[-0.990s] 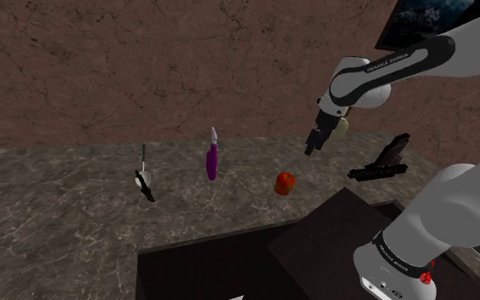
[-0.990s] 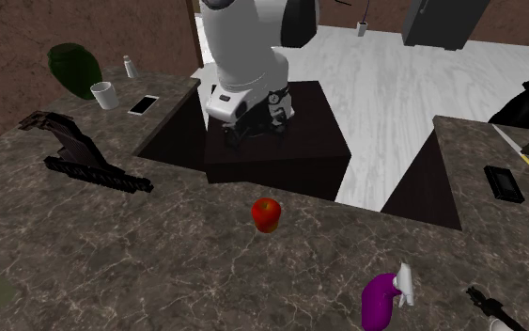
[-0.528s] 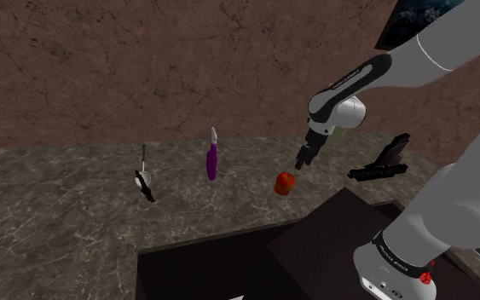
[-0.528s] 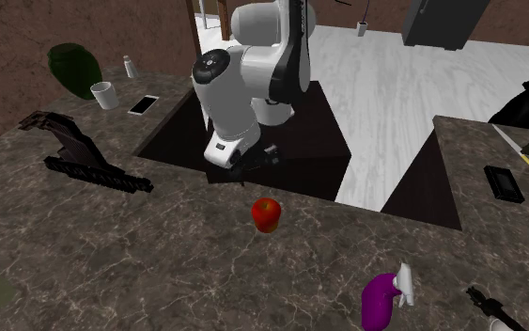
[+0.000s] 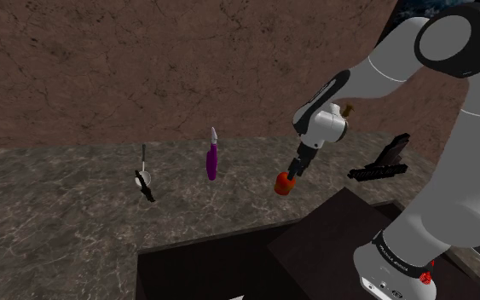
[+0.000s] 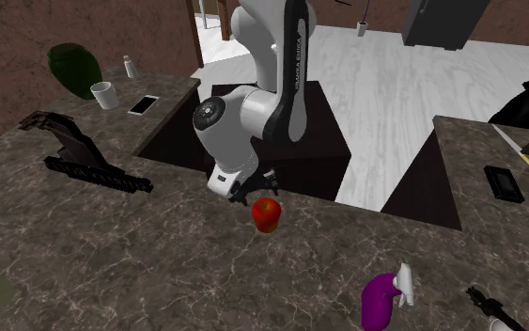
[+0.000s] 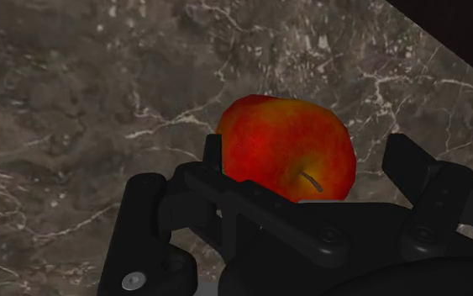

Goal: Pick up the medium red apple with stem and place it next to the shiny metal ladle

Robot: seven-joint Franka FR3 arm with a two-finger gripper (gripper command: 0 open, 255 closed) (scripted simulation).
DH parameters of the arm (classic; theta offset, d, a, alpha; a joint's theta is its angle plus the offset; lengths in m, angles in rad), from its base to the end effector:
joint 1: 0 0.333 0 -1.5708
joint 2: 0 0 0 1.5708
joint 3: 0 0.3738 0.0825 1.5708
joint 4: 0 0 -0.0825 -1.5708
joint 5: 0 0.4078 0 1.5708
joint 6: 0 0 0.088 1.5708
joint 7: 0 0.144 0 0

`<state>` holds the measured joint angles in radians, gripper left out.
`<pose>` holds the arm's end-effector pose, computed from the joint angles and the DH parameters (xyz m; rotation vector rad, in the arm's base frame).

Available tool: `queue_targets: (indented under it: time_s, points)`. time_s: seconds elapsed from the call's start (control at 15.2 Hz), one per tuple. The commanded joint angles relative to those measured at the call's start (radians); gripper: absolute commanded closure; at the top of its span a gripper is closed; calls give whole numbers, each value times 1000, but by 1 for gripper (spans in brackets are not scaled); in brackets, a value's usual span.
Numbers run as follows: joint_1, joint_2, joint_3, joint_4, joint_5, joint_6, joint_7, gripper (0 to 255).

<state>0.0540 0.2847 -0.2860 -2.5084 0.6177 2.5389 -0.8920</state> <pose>0.4405 -0.1079 0.1576 -2.8488 -0.1567 0.0996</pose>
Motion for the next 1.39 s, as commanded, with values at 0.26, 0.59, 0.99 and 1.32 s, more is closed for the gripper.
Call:
queue_targets:
  time_s: [0.26,0.59,0.99,1.32]
  points:
    - [-13,65,41,7,77,49,-55,0]
    - [-13,65,41,8,77,48,-55,0]
    - [-13,65,41,7,77,48,-54,255]
    - [-13,65,41,8,77,48,-55,255]
